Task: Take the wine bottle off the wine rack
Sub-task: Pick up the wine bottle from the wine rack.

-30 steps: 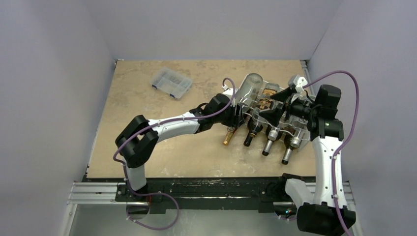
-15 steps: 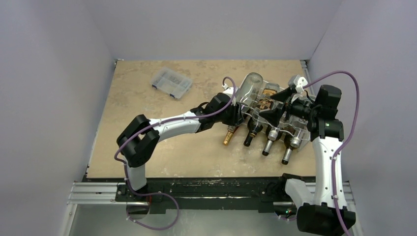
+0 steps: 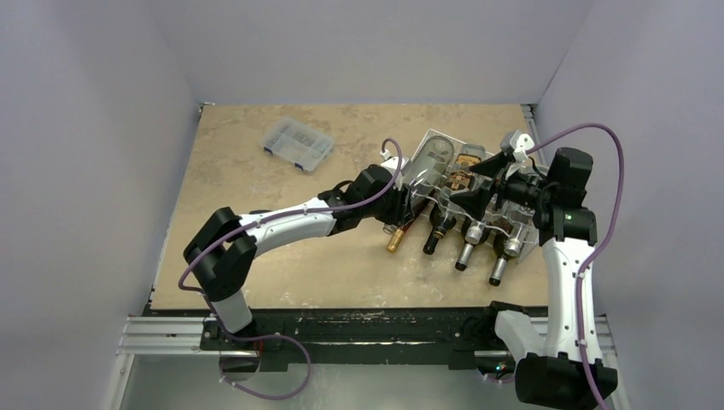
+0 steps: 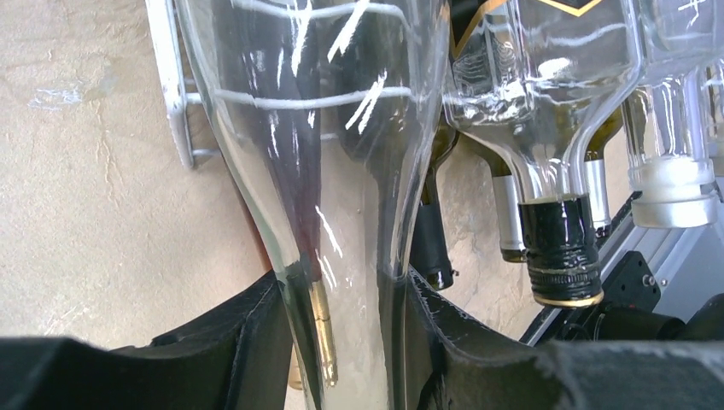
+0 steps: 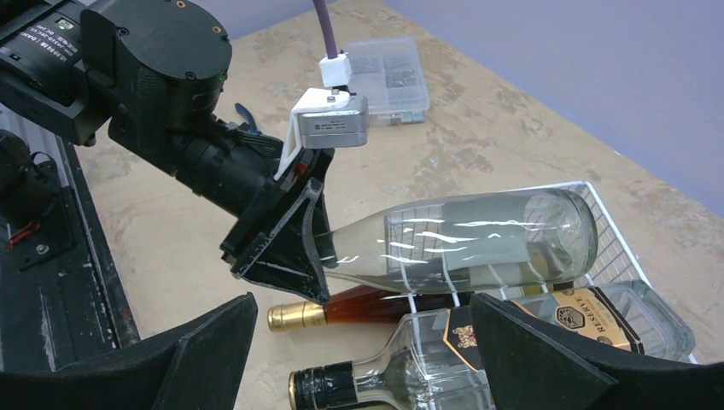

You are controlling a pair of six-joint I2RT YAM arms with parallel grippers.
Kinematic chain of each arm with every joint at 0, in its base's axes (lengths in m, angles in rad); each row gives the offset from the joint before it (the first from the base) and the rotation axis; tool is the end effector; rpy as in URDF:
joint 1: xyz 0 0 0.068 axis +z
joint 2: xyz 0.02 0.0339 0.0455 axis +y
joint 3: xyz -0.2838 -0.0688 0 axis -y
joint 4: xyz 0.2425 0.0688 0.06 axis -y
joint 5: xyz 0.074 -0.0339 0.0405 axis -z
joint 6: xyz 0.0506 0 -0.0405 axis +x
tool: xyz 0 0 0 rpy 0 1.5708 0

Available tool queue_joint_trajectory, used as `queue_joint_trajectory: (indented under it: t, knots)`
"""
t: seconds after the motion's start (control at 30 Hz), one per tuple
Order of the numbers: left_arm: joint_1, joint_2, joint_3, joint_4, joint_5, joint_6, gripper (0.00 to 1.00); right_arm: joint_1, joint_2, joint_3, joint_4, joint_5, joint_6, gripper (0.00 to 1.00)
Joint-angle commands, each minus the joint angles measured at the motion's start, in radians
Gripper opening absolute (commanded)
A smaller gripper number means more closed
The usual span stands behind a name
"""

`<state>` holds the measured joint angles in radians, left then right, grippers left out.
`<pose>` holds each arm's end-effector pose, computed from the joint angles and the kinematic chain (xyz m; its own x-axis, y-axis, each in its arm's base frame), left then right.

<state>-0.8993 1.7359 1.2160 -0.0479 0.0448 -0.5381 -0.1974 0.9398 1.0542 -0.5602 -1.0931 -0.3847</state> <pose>0.2545 -0.3239 0.2581 -0.7002 0.0581 -0.7116 0.5203 0.7241 -0.4528 0.1798 0.0099 0.3880 -0.1309 -0.1498 -0.9800 -0.8034 0.5953 0.0163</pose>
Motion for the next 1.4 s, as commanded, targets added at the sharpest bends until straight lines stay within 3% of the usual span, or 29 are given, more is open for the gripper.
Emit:
queue_joint_trajectory:
  t: [0.0, 0.47, 0.77, 1.0, 1.2, 1.37]
  knots:
    - [-0.005, -0.140, 0.016, 0.214, -0.016, 0.062, 0.00, -0.004, -0.022, -0.002, 0.014, -0.030, 0.000, 0.99]
    - [-0.005, -0.282, -0.030, 0.234, -0.027, 0.094, 0.00, -0.003, 0.007, 0.059, -0.098, -0.031, -0.141, 0.99]
    - [0.022, -0.436, -0.072, 0.130, -0.012, 0.047, 0.00, 0.051, 0.129, 0.252, -0.256, -0.046, -0.337, 0.99]
    - [0.079, -0.603, -0.119, -0.060, 0.051, -0.055, 0.00, 0.236, 0.238, 0.439, -0.366, 0.040, -0.535, 0.99]
    - [0.122, -0.738, -0.169, -0.247, 0.113, -0.159, 0.00, 0.364, 0.355, 0.534, -0.553, -0.055, -0.915, 0.99]
    - [0.153, -0.814, -0.212, -0.344, 0.204, -0.257, 0.00, 0.532, 0.430, 0.551, -0.563, 0.011, -1.031, 0.99]
